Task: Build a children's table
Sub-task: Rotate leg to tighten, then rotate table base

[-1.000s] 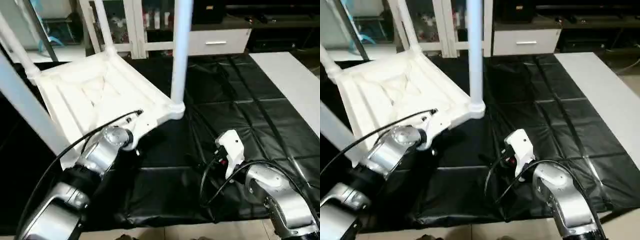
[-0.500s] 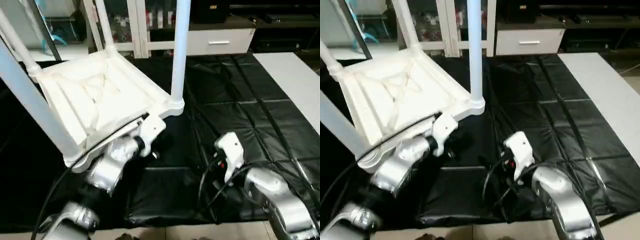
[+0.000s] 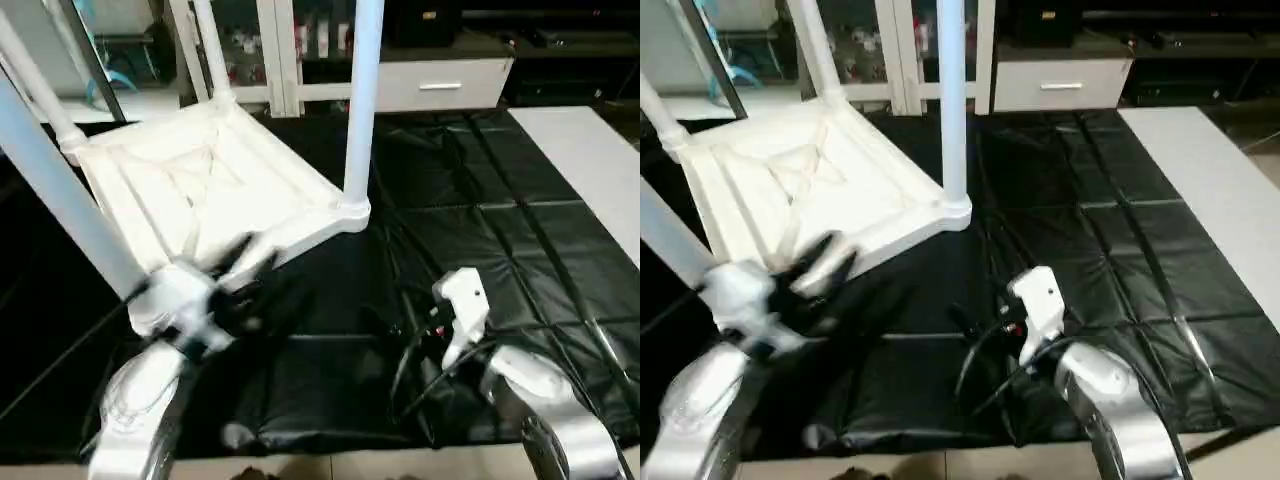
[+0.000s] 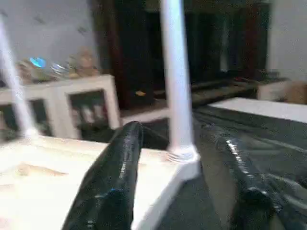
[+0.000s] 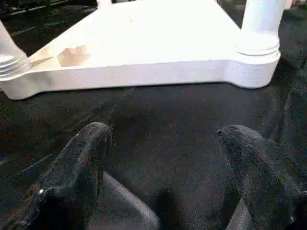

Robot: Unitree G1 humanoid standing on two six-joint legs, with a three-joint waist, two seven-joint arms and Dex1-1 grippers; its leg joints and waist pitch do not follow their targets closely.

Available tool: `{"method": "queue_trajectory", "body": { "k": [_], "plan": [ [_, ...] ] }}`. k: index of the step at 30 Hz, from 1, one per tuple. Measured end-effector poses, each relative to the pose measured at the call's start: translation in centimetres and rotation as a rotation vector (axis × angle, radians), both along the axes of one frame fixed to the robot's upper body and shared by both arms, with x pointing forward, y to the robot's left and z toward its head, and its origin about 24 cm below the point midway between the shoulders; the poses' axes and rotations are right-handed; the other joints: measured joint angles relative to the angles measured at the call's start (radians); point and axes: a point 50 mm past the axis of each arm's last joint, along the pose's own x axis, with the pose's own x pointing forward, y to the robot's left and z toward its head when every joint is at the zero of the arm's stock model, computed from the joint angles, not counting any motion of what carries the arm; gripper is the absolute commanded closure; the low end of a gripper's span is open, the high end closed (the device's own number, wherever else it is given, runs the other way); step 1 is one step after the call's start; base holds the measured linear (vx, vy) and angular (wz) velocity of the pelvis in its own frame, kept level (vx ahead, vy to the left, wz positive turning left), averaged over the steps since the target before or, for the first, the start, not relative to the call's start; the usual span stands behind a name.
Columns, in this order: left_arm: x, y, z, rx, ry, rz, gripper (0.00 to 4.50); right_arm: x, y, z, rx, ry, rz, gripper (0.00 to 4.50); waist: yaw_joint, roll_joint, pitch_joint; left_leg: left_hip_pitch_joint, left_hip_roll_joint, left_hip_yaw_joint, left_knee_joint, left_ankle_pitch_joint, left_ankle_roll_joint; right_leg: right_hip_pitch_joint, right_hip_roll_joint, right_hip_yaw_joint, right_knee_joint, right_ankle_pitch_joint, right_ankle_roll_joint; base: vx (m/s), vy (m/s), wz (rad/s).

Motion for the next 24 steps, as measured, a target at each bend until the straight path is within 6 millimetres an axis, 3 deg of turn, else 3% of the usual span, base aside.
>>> {"method": "queue_trajectory", "body": {
  "k": [4,11,16,21,24],
  "plan": [
    [-2.2,1.8,0.7,-0.032,-0.086,0.192,1.88,-0.3,0.1,0.1,0.012,-0.006,0.006,0.58,-0.003,-0.008,0.001,0.001,0.0,0.0,-0.001,0.0,0.0,0.0,0.001,0.0,0.0,0.0,0.001,0.0,0.0,0.0],
    [-4.7,4.1,0.2,-0.006,-0.11,0.447,1.3,-0.4,0.6,0.0,0.021,-0.003,0.023,0.58,-0.005,-0.016,0.001,0.001,0.0,0.0,-0.001,0.0,0.0,0.001,0.001,0.001,-0.003,-0.001,0.003,0.0,0.0,0.0],
    [-6.0,4.5,0.5,0.0,-0.124,0.518,1.0,-0.4,0.6,0.1,0.021,-0.008,0.028,0.58,-0.002,-0.018,0.0,0.004,0.0,-0.001,-0.001,0.0,0.0,0.006,0.002,0.001,-0.009,-0.001,0.003,0.0,0.0,0.0],
    [-6.1,4.8,0.5,-0.032,-0.127,0.564,0.61,-0.2,0.7,0.3,0.024,-0.015,0.036,0.58,-0.002,-0.027,-0.003,0.005,0.0,-0.002,-0.001,0.0,0.0,0.008,0.002,0.0,-0.011,-0.001,0.003,0.0,0.0,0.0],
    [-4.1,5.7,0.6,-0.113,-0.1,0.528,0.39,0.0,0.8,0.5,0.027,-0.024,0.047,0.58,0.005,-0.029,-0.004,0.007,0.0,-0.003,-0.001,0.0,0.0,0.006,0.003,0.0,-0.011,-0.001,0.003,0.0,0.0,0.0]
  ]
}}
